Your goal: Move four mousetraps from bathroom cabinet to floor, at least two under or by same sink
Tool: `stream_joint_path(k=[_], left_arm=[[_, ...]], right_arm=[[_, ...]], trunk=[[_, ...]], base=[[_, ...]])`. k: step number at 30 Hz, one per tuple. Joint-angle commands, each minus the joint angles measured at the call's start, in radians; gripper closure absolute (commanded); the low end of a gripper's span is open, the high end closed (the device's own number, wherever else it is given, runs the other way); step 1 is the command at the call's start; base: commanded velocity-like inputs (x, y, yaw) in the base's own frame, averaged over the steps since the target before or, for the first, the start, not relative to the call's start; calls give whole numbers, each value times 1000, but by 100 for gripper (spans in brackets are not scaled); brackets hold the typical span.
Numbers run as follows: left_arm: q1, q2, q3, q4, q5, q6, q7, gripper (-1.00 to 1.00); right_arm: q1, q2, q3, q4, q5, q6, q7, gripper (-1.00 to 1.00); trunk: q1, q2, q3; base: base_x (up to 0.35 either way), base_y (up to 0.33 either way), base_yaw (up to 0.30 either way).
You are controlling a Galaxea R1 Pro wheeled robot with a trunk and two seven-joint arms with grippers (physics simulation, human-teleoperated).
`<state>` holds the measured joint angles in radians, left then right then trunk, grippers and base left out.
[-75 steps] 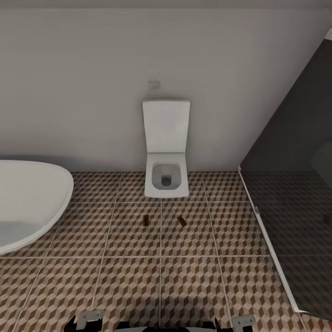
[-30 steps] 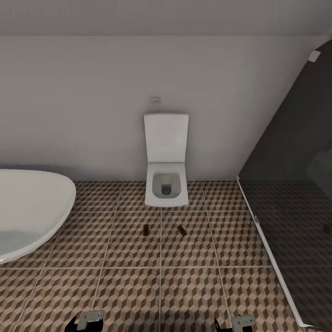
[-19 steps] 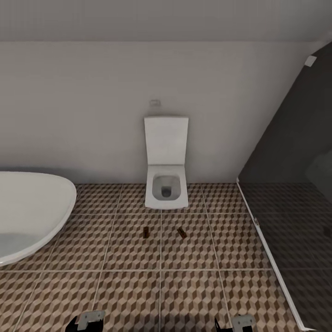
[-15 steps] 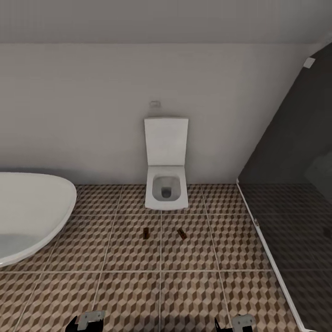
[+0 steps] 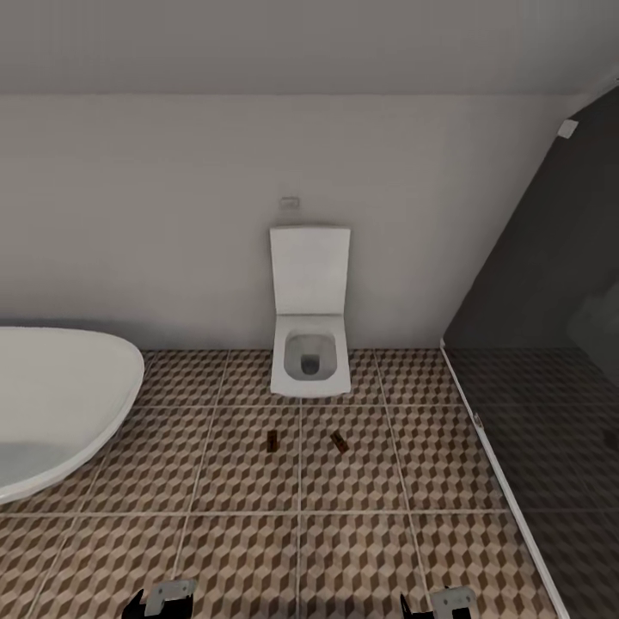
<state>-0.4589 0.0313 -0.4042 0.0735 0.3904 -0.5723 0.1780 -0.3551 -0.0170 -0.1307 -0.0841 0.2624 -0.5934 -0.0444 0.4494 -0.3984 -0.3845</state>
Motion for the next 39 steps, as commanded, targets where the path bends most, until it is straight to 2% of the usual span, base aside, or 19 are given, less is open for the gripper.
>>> stream_joint_path(k=[1, 39], left_arm=[[-1, -1, -8, 3, 4, -4, 3, -100], [-1, -1, -8, 3, 4, 0, 3, -100]], right_arm=[[-1, 0, -6, 1, 11, -3, -5, -100], [-1, 2, -6, 1, 11, -3, -5, -100]], trunk=[[1, -2, 0], [1, -2, 62]], base=[[0, 0, 0], [0, 0, 0]])
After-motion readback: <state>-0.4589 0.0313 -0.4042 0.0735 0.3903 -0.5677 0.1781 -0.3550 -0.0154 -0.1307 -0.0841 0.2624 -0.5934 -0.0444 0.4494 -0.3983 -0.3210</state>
